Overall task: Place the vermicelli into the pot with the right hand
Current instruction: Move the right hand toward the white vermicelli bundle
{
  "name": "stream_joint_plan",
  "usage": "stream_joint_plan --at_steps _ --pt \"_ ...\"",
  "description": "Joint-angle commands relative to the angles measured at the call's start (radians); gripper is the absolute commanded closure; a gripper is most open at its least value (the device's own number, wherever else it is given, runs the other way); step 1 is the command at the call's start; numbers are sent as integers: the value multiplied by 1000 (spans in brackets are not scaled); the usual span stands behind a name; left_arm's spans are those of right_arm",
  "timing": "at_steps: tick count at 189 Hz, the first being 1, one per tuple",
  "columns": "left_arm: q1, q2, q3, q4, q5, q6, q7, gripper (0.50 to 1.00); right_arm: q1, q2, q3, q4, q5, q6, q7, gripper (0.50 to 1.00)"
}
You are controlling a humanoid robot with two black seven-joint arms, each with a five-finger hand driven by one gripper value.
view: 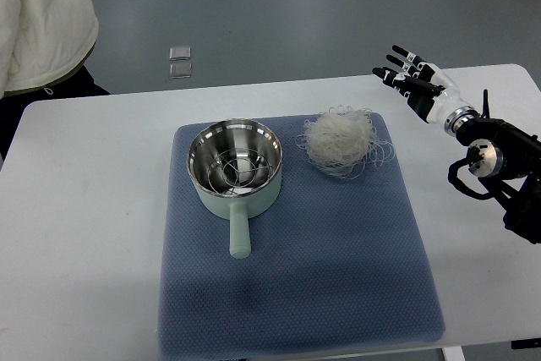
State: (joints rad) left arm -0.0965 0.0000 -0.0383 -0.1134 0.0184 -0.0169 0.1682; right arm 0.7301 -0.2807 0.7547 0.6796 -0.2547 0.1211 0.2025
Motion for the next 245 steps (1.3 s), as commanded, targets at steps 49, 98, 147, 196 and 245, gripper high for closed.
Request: stream_joint_plan --at_steps 49,98,147,196,245 --pt "0 0 0 0 0 0 1 500 6 -6 0 0 0 31 -2 572" --pt "0 0 0 0 0 0 1 500 11 -12 -3 0 -14 37 -2 572" --pt "0 0 0 0 0 0 1 500 37 -12 -21 2 -21 38 -2 572" --pt "0 0 0 0 0 0 1 500 45 -12 -21 2 -141 68 -2 574" --pt "0 0 0 0 0 0 1 500 74 -14 -24 6 -273 167 -2 574"
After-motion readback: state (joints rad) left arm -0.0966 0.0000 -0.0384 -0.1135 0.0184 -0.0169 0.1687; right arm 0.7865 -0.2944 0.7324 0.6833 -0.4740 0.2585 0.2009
